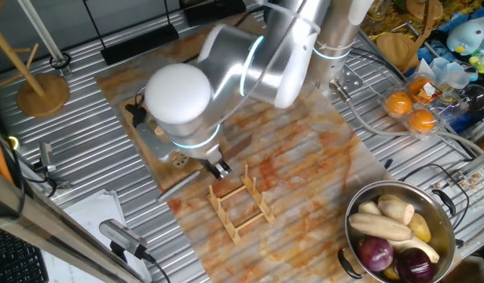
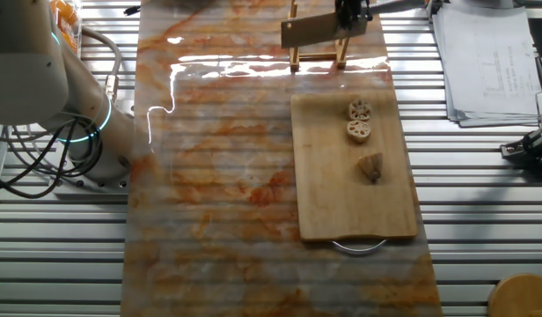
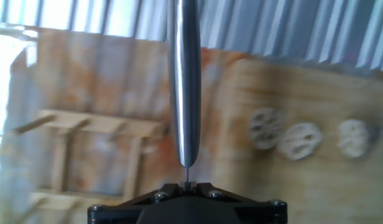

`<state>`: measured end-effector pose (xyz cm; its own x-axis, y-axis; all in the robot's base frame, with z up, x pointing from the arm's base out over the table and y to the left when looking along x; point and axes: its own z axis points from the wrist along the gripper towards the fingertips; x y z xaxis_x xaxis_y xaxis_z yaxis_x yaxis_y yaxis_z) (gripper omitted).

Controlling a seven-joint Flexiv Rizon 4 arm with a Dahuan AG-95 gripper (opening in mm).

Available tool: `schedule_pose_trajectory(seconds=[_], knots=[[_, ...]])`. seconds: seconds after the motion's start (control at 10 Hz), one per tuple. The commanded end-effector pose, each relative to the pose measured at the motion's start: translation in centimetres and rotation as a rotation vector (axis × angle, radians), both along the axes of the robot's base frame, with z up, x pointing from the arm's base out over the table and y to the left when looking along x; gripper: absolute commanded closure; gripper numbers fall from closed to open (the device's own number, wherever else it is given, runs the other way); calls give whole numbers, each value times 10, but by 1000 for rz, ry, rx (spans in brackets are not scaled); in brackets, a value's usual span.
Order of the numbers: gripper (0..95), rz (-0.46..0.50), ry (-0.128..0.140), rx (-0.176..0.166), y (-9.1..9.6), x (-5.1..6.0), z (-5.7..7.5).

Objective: Slice the lotus root

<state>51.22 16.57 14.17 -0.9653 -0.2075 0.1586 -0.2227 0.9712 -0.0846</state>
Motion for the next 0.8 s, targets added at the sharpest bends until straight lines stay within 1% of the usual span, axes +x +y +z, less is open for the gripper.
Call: schedule_pose_trajectory(seconds=[0.1, 0.2, 0.3, 0.4, 0.5, 0.6, 0.8], knots=[[950, 114, 31, 32, -45, 22, 2], [950, 124, 32, 34, -54, 24, 3], [950, 158, 34, 34, -76, 26, 7], [950, 174, 35, 36, -88, 26, 8], [950, 187, 35, 37, -99, 24, 7], [950, 214, 37, 39, -117, 19, 7], [950, 241, 27, 42, -117, 19, 7]])
